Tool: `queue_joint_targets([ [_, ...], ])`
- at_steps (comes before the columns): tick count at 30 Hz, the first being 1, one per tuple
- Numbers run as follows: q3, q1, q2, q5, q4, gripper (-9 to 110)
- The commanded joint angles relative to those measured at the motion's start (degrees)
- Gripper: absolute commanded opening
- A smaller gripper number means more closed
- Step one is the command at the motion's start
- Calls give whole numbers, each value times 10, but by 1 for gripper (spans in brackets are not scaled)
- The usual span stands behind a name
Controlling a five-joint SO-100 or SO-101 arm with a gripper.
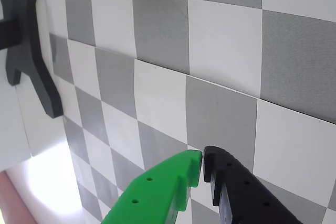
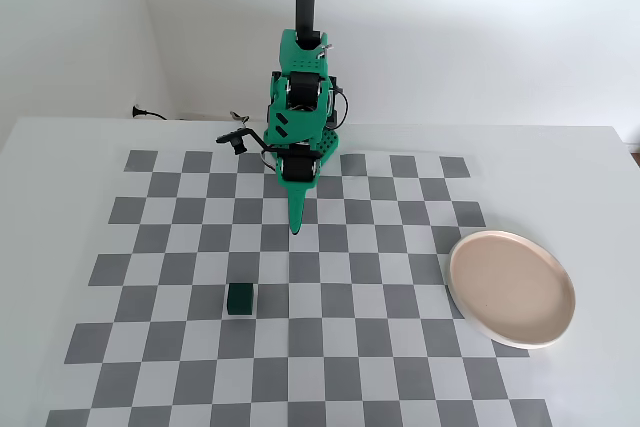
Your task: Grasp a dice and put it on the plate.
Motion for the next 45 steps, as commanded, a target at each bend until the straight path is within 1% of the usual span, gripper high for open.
queue_joint_targets([
  [1, -11, -5, 7, 1, 8, -4],
  [18, -11, 1, 7, 9, 8, -4],
  [24, -11, 21, 6, 36, 10, -4],
  [28, -9, 17, 6, 27, -4, -4],
  [32, -9, 16, 6, -26, -38, -4],
  [36, -9, 20, 6, -141, -93, -4],
  [37, -9, 18, 6, -181, -102, -4],
  [38, -9, 17, 6, -246, -105, -4],
  [39, -9, 15, 6, -338, -105, -4],
  [45, -9, 15, 6, -499, -109, -4],
])
